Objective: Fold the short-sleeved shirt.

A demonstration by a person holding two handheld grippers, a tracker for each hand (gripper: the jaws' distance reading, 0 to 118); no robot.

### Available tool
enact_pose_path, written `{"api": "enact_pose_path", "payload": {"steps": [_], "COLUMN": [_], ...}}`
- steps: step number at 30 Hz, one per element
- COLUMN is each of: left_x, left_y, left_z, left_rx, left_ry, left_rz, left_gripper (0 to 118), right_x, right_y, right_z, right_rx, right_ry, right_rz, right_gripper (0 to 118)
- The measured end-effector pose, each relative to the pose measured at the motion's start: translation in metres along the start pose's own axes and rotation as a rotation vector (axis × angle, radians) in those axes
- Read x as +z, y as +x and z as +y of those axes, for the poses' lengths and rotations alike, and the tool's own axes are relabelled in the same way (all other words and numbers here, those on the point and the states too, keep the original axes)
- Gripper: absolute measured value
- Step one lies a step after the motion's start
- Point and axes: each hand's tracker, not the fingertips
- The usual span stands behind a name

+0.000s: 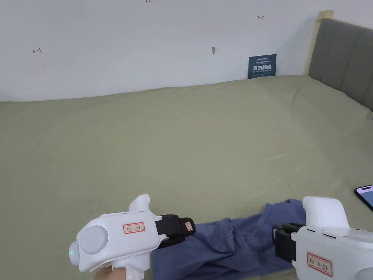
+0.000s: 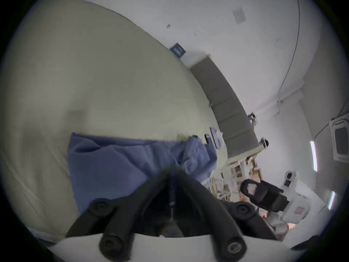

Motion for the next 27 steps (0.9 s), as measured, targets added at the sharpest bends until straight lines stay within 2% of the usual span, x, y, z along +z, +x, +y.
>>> {"api": "enact_pose_path", "payload": {"steps": [3,11,17,21,27], "left_x": [-0.02,-0.097,-0.113,-0.105,-0.023], "left_y": [-0.015,-0.004,0.011,0.004,-0.014], "left_z": [-0.001,-0.05,-0.075,-0.069,-0.02], "left_rx": [0.042,0.078,0.087,0.162,0.087], "left_ry": [-0.05,-0.162,-0.168,-0.142,-0.109], "left_rz": [-0.018,-0.021,-0.084,-0.111,-0.208], "left_gripper": [0,0,0,0,0], "right_x": [0.001,0.017,0.025,0.023,0.015], "right_y": [-0.001,0.004,0.006,0.005,-0.002], "right_z": [-0.002,-0.001,0.001,0.002,0.004], "right_rx": [0.004,0.002,0.0,0.001,0.017], "right_ry": [0.005,0.043,0.06,0.062,0.044], "right_rz": [0.011,0.003,-0.009,-0.009,-0.003], "right_gripper": [1,1,1,1,1]}}
